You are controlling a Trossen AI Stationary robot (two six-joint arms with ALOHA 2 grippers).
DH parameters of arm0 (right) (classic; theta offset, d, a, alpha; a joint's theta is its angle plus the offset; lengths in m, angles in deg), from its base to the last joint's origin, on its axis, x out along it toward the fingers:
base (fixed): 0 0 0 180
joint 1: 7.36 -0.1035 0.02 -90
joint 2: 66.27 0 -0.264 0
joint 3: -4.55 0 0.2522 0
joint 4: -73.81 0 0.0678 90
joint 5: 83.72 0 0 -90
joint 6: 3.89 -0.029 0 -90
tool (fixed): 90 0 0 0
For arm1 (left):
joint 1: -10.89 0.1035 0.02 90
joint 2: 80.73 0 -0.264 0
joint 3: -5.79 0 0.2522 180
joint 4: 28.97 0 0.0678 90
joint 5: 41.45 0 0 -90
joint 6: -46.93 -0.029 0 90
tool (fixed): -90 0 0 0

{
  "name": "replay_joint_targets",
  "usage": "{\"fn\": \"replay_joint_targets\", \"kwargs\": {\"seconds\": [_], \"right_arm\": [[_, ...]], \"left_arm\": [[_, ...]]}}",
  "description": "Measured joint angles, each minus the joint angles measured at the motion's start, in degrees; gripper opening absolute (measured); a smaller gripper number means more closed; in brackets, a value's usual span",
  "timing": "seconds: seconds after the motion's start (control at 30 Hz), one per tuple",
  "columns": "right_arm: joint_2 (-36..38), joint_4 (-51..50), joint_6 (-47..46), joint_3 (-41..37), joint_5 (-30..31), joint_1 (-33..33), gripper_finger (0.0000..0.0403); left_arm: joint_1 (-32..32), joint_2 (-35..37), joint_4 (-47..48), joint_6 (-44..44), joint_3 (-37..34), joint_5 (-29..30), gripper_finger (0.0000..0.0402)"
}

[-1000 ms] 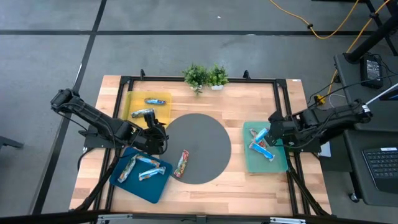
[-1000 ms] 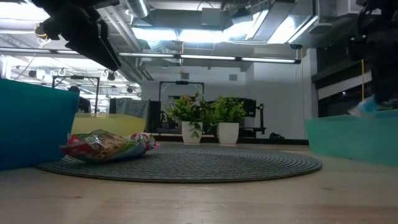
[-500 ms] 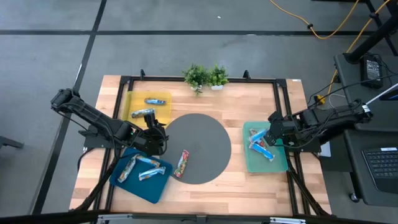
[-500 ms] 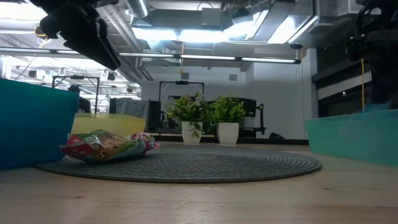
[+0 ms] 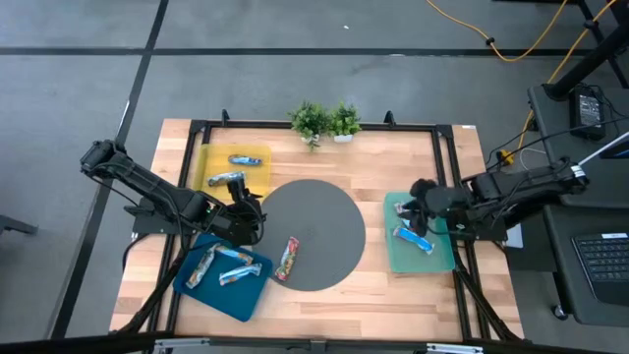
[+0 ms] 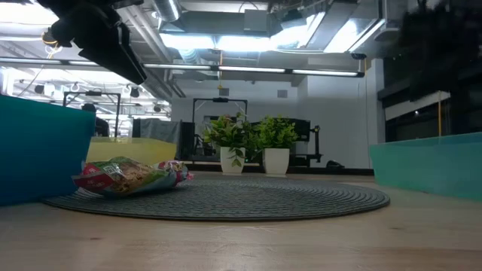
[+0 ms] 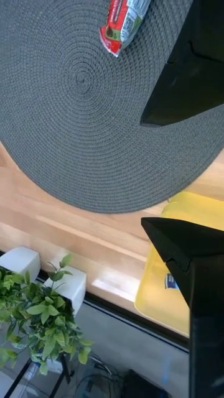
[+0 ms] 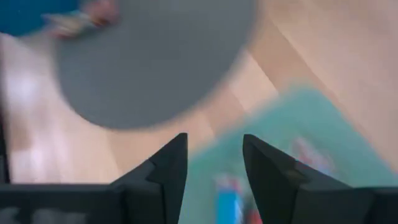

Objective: Pick and place Granola Bars by type
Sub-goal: Put the red granola bar into the green bin

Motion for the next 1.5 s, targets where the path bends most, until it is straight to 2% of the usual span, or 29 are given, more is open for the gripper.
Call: {"fn": "replay_joint_targets", "kwargs": {"seconds": [0.13, 0.27, 0.5, 0.67, 0.87, 1.0, 1.13, 1.27, 1.5], "right_arm": [[-4.5, 14.2, 13.8, 0.0, -0.1, 0.0, 0.0158], [-10.9, 23.8, 25.0, 0.0, -1.6, 0.0, 0.0158], [-24.3, 33.5, 34.9, 0.8, -4.2, 0.0, 0.0158], [-33.9, 33.8, 39.0, 6.5, -4.6, 0.0, 0.0158], [-44.3, 34.1, 52.1, 16.5, -4.9, 0.0, 0.0158], [-51.2, 34.1, 60.7, 24.1, -8.7, 0.1, 0.0159], [-58.1, 32.4, 66.4, 33.5, -15.1, 0.3, 0.0161], [-65.2, 27.6, 71.6, 43.4, -19.8, 0.3, 0.0188], [-76.3, 22.8, 77.6, 55.7, -21.1, 0.3, 0.0264]], "left_arm": [[0.0, 0.0, 0.0, 0.0, 0.0, 0.4, 0.0241], [0.0, 0.0, 0.0, 0.1, 0.0, 0.6, 0.0241], [0.0, 0.0, 0.0, 0.2, 0.0, 0.8, 0.0241], [0.0, 0.0, -0.9, 0.2, 0.0, 0.3, 0.0241], [0.0, 0.0, -3.1, -0.5, 0.0, -0.4, 0.0241], [0.0, 0.0, -3.1, -1.7, 0.0, -0.5, 0.0241], [0.0, 0.0, -3.1, -2.2, 0.4, -0.6, 0.0241], [0.0, 0.0, -3.0, -2.6, 1.0, -0.6, 0.0241], [0.0, 0.0, -3.1, -2.5, 1.2, -0.6, 0.0241]]}}
